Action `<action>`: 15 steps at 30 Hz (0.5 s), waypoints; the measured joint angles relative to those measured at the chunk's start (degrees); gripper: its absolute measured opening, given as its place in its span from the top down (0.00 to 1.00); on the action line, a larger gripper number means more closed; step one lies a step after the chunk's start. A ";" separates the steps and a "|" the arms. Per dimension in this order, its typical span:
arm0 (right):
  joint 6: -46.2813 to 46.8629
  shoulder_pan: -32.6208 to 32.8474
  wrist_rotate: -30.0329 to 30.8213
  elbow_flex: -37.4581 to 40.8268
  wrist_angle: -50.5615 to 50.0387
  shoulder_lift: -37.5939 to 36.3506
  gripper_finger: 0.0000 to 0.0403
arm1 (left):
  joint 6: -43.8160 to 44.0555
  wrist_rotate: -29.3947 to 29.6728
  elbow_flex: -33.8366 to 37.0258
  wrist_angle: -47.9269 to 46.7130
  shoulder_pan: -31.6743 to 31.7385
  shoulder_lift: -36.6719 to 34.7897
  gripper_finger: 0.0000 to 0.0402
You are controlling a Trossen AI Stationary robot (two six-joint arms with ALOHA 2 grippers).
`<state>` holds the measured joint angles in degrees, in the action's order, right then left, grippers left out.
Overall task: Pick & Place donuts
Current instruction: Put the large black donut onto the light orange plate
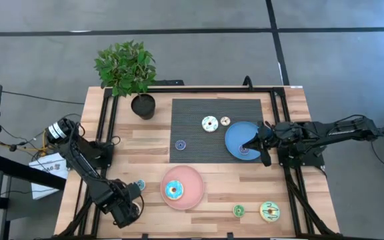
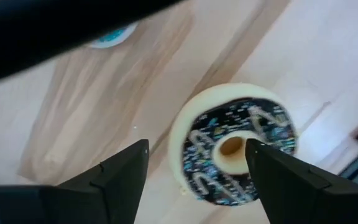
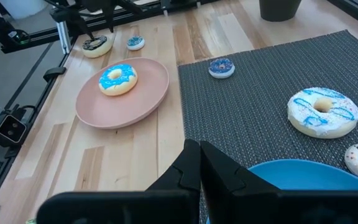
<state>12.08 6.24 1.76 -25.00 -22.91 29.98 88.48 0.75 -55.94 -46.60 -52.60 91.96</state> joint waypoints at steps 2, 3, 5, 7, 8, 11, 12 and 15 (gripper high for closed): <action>0.00 0.00 0.00 0.01 -0.01 0.00 1.00 | -1.02 0.00 0.00 -0.37 0.00 0.00 0.35; 0.00 0.00 0.00 0.01 -0.01 0.00 1.00 | -1.60 0.00 0.00 -0.31 0.00 0.00 0.35; -0.02 0.00 0.02 -0.01 -0.01 0.00 1.00 | -2.39 0.01 0.00 -0.53 -0.01 0.00 0.35; -0.02 0.00 0.33 0.01 -0.01 0.00 1.00 | -3.42 0.26 0.00 -0.79 -0.05 0.00 0.35; -0.04 0.00 0.72 0.01 -0.01 0.00 1.00 | -3.82 0.63 0.00 -0.75 -0.07 0.00 0.35; -0.04 0.00 1.35 -0.01 -0.01 0.00 1.00 | -3.94 1.52 0.00 -0.85 -0.09 0.00 0.35; -0.04 0.00 1.39 -0.01 -0.01 0.00 1.00 | -4.16 1.51 0.00 -1.05 -0.09 0.00 0.35; -0.05 0.00 1.39 -0.01 -0.01 0.00 1.00 | -5.68 1.60 0.00 -1.08 -0.09 0.00 0.35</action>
<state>12.03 6.24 3.15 -25.01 -22.92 29.98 82.80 2.35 -55.94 -47.68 -52.69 91.96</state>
